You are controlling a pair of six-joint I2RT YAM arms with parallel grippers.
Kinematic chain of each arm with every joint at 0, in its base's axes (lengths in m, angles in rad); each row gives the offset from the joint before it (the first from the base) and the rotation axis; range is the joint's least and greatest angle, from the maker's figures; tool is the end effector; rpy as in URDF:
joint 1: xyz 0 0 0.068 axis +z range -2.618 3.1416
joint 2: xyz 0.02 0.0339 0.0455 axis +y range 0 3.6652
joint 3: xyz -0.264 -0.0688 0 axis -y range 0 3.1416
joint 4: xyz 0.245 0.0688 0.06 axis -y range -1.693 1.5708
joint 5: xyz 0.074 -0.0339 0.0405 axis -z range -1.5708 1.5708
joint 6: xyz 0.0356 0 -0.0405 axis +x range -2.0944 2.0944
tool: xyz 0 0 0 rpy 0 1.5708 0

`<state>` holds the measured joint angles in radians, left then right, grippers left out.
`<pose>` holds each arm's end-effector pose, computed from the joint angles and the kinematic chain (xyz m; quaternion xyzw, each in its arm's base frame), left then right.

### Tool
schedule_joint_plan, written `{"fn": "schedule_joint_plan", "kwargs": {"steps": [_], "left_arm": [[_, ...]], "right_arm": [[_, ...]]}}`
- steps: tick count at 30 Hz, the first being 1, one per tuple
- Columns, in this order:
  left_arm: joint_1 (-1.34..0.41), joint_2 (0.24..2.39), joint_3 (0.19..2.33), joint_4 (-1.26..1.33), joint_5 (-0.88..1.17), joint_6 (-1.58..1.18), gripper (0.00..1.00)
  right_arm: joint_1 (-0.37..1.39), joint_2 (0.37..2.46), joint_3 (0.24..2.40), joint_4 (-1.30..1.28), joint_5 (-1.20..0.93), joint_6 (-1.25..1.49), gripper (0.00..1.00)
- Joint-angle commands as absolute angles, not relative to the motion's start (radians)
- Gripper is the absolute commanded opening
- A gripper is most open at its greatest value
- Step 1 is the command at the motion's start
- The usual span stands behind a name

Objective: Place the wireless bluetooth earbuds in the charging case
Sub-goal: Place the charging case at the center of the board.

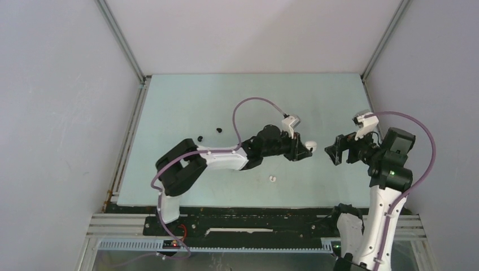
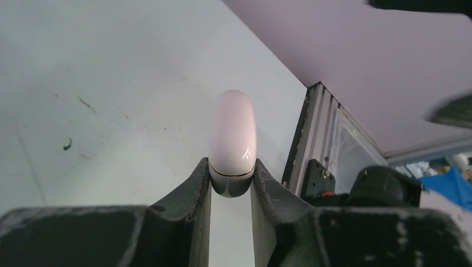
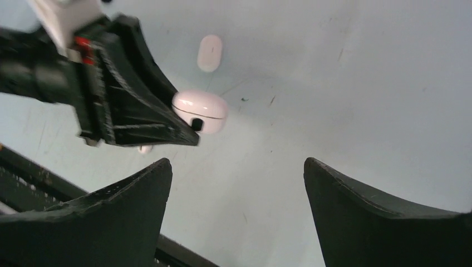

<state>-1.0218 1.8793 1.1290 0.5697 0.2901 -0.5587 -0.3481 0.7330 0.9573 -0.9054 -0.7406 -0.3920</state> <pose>0.2139 -0.3693 0.2225 0.2645 0.7184 -0.5284 0.3671 0.1278 -0.0208 0.3400 -0.1742 0.8379 0.1595 0.4921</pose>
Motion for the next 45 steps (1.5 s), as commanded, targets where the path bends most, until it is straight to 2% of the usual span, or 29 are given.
{"fn": "schedule_joint_plan", "kwargs": {"steps": [1, 9, 17, 20, 23, 26, 29, 33, 38, 41, 43, 45], "left_arm": [[-1.017, 2.006, 1.307, 0.356, 0.249, -0.768, 0.08], [-1.015, 2.180, 1.549, 0.150, 0.229, -0.822, 0.12], [-1.008, 2.251, 1.586, 0.080, 0.210, -0.830, 0.18], [-1.010, 2.253, 1.601, -0.031, 0.166, -0.816, 0.20], [-1.011, 2.259, 1.626, -0.136, 0.121, -0.788, 0.26], [-1.011, 2.266, 1.641, -0.193, 0.103, -0.758, 0.40], [-1.009, 2.267, 1.652, -0.234, 0.095, -0.725, 0.45], [-1.007, 2.191, 1.617, -0.290, 0.024, -0.652, 0.52], [-0.987, 1.999, 1.555, -0.371, -0.147, -0.522, 0.56], [-0.976, 1.887, 1.498, -0.380, -0.236, -0.451, 0.62], [-0.969, 1.832, 1.461, -0.381, -0.248, -0.408, 0.67], [-0.965, 1.777, 1.424, -0.390, -0.263, -0.390, 0.67]], "right_arm": [[-0.472, 0.691, 0.919, -0.719, -0.888, -0.236, 0.90], [-0.571, 0.674, 0.790, -0.593, -1.032, -0.075, 0.90], [-0.593, 0.656, 0.789, -0.626, -1.015, -0.117, 0.90], [-0.602, 0.645, 0.788, -0.640, -1.019, -0.130, 0.90], [-0.610, 0.644, 0.789, -0.646, -1.020, -0.136, 0.90], [-0.614, 0.660, 0.789, -0.647, -1.030, -0.135, 0.90], [-0.617, 0.676, 0.788, -0.647, -1.037, -0.136, 0.90], [-0.634, 0.684, 0.788, -0.657, -1.046, -0.147, 0.91], [-0.638, 0.705, 0.788, -0.657, -1.060, -0.154, 0.91], [-0.638, 0.722, 0.788, -0.655, -1.068, -0.152, 0.91], [-0.637, 0.732, 0.788, -0.658, -1.070, -0.164, 0.91], [-0.636, 0.739, 0.787, -0.664, -1.079, -0.175, 0.91]]}}
